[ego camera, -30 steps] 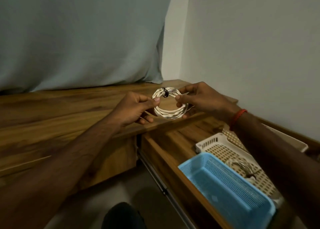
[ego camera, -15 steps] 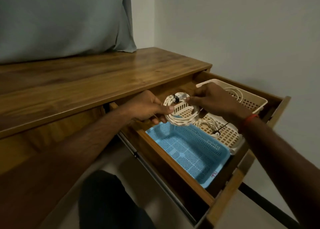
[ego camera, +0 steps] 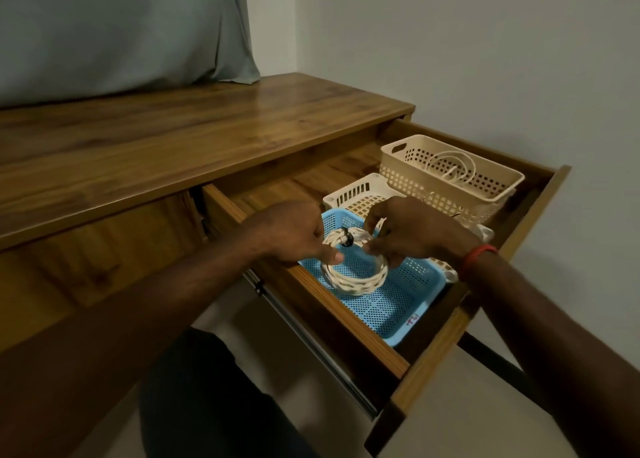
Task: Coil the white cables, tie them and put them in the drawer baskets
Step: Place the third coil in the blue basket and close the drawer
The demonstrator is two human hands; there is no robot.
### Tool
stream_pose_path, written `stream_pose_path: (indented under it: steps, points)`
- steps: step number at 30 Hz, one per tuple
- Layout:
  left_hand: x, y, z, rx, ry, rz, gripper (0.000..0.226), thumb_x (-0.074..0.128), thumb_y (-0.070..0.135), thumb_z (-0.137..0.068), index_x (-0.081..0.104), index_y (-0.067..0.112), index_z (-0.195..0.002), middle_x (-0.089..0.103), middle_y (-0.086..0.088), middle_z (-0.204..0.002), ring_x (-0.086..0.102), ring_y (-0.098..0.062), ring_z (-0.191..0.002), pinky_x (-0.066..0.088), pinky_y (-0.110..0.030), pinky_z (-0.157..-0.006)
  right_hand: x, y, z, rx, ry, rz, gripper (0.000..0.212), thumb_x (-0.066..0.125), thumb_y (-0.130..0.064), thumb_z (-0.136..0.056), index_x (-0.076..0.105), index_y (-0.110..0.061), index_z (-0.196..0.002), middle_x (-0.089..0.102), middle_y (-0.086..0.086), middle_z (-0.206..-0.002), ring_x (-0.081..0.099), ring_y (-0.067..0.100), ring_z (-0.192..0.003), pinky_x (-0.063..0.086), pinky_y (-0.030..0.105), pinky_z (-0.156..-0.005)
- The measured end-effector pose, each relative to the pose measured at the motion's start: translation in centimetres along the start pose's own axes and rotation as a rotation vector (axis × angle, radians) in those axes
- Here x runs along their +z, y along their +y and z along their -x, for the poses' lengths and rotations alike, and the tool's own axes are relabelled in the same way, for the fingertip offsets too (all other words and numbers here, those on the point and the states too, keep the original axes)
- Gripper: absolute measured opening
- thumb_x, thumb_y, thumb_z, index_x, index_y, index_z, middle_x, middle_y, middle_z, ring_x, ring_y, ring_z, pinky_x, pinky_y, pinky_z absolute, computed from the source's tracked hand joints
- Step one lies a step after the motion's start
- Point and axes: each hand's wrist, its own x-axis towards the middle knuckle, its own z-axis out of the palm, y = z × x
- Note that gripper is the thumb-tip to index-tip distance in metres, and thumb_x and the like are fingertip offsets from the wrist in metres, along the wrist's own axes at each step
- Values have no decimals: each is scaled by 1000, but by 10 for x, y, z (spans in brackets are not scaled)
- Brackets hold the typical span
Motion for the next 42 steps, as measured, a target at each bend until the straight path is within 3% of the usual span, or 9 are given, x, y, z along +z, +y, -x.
stream_pose_path:
  steps: [5,12,16,22,27,32,36,40,42]
  points:
    - [10,7,-2,-61,-25,-181,45,76,63,-76,63,20,-73,68,6,-72,65,-15,-69,49,-31,-62,12,2,-2,-1,-73,84,18,79,-23,-87,72,-15,-101,78,2,-78,74,9,-63,56,21,-68]
    - [16,4,-4,-79,33,-272,49,70,71,-76,58,23,-72,66,7,-74,65,-12,-69,54,-33,-65,14,2,-2,-35,-65,234,27,73,-27,-91,75,-14,-115,76,1,-106,70,13,-88,57,37,-91]
    - [17,3,-3,-61,59,-259,48,68,70,-79,64,23,-80,67,7,-77,66,-12,-71,50,-30,-60,11,0,5,-40,-72,220,28,71,-23,-93,72,-15,-120,76,-3,-103,72,10,-81,58,34,-90]
    - [14,8,9,58,331,-143,45,66,68,-82,76,24,-89,54,17,-66,55,-2,-63,34,-23,-51,-12,6,36,8,131,218,43,71,-47,-87,68,-26,-125,73,0,-120,67,11,-95,54,30,-79]
    - [16,36,19,188,403,-18,66,46,86,-77,75,29,-86,61,12,-63,54,-2,-55,32,-22,-51,-20,31,88,321,472,237,42,67,-42,-93,64,-22,-130,68,9,-126,66,23,-99,56,39,-82]
    - [25,58,21,218,345,-103,88,38,99,-66,71,32,-112,66,15,-80,57,1,-70,44,-23,-59,-21,60,106,515,478,204,25,60,-23,-98,68,-7,-115,64,11,-99,54,20,-77,45,32,-67]
    - [30,67,23,261,309,-146,93,38,102,-62,68,35,-120,70,16,-98,57,1,-80,41,-19,-62,-16,65,99,508,449,176,20,64,-17,-96,67,-7,-112,62,7,-98,57,19,-82,45,29,-66]
    - [28,69,26,277,304,-170,94,37,102,-61,67,35,-120,72,16,-103,59,0,-84,40,-17,-61,-19,68,95,497,471,91,22,70,-19,-92,71,-8,-111,70,11,-104,68,24,-89,59,39,-79]
    - [26,71,28,267,289,-166,93,38,102,-62,67,36,-121,72,16,-103,60,0,-84,37,-16,-60,-19,66,92,487,464,121,21,69,-21,-93,72,-6,-108,70,11,-101,67,23,-87,56,34,-74]
